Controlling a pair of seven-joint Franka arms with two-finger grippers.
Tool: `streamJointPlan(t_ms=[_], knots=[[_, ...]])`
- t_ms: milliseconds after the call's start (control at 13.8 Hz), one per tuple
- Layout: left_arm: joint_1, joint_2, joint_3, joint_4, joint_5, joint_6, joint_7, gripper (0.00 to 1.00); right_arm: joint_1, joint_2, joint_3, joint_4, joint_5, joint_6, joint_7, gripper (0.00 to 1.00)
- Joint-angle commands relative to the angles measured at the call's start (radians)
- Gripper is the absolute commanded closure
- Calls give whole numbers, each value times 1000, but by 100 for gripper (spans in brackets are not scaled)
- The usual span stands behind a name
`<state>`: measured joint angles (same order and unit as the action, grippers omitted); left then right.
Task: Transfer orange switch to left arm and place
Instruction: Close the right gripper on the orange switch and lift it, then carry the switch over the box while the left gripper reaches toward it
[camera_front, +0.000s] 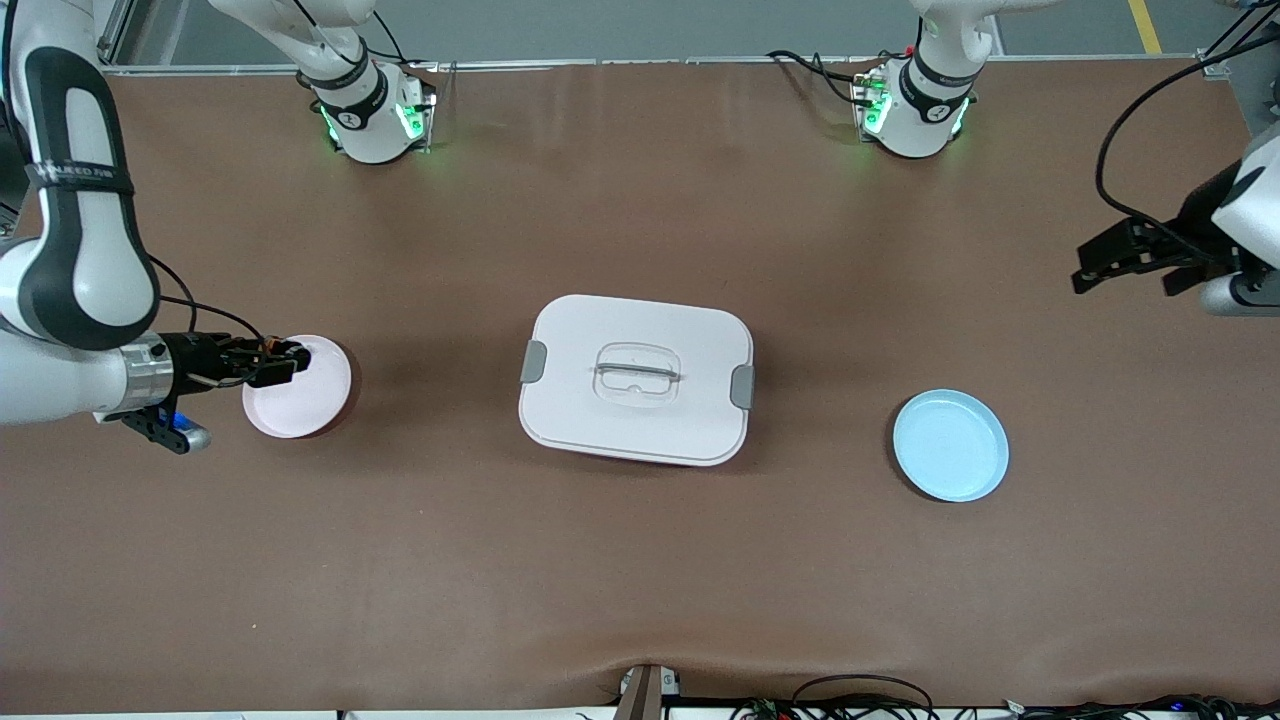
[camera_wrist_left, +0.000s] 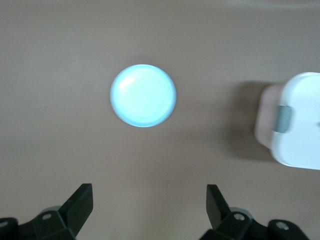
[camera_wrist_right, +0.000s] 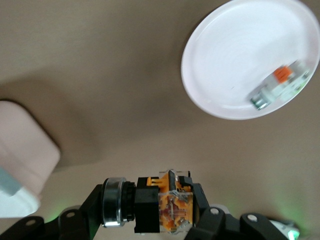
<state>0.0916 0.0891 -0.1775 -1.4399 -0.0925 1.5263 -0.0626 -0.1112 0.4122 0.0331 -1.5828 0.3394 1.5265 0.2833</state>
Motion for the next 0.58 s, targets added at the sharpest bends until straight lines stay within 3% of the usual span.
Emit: streamJointPlan(t_ms=[0,144,505], knots=[[-4,4,-3,-2,-85,-9,15,0,40,7,1,70,91,-55,152,100],[-42,8,-17,-4,-85,8,15,0,89,8,1,112,148,-60,265,100],[-162,21,-40,-77,-90,187,-3,0,206,17,1,204,273,-43,526,100]])
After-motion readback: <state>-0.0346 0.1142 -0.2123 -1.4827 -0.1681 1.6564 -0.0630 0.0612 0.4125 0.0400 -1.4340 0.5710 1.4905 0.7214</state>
